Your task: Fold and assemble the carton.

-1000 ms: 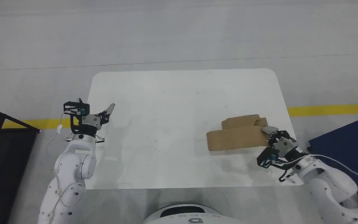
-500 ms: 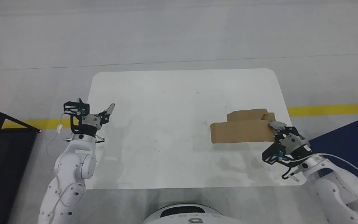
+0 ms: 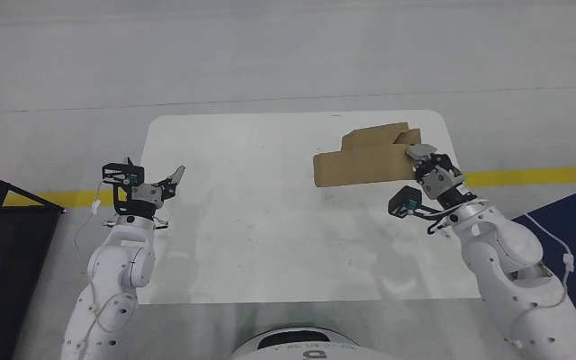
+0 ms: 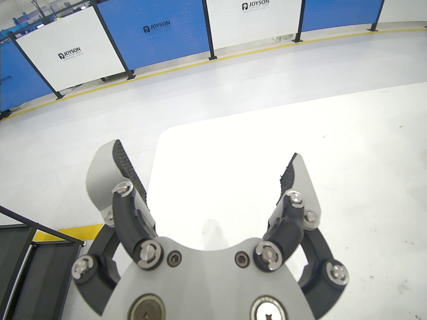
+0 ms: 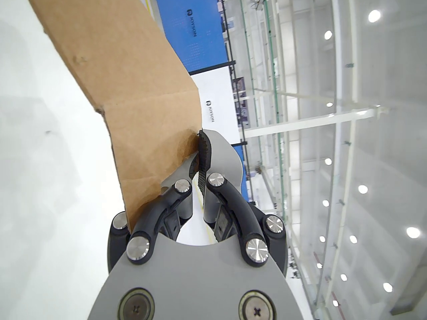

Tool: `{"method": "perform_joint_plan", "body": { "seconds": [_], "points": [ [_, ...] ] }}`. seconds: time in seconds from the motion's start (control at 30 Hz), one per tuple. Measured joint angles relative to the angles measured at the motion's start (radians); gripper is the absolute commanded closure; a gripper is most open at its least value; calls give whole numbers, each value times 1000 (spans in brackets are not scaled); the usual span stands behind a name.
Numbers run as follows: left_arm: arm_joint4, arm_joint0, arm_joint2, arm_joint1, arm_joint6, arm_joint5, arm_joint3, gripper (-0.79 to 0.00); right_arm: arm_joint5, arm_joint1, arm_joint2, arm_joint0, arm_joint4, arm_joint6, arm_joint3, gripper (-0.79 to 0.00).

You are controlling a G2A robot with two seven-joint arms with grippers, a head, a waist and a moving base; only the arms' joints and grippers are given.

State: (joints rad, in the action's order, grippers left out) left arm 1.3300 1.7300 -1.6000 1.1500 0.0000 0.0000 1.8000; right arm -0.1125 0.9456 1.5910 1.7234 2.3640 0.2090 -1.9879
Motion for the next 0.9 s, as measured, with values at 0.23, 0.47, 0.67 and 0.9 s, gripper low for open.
{"method": "perform_joint_plan", "body": {
  "seconds": [0.23,0.47,0.67,0.9],
  "points": [
    [0,0,0,0,0,0,0,-785,15,5,-37,-48,13,-13,16,0],
    [-145,-29,41,6,-85,-120,-24,-785,28,6,-35,-54,6,-15,14,0],
    [-560,-127,195,25,-248,-386,-68,-785,163,18,-85,-177,77,-10,11,0],
    [-1194,-229,297,35,-494,-604,-150,-785,248,52,-275,-370,192,-86,53,0]
  ]
}}
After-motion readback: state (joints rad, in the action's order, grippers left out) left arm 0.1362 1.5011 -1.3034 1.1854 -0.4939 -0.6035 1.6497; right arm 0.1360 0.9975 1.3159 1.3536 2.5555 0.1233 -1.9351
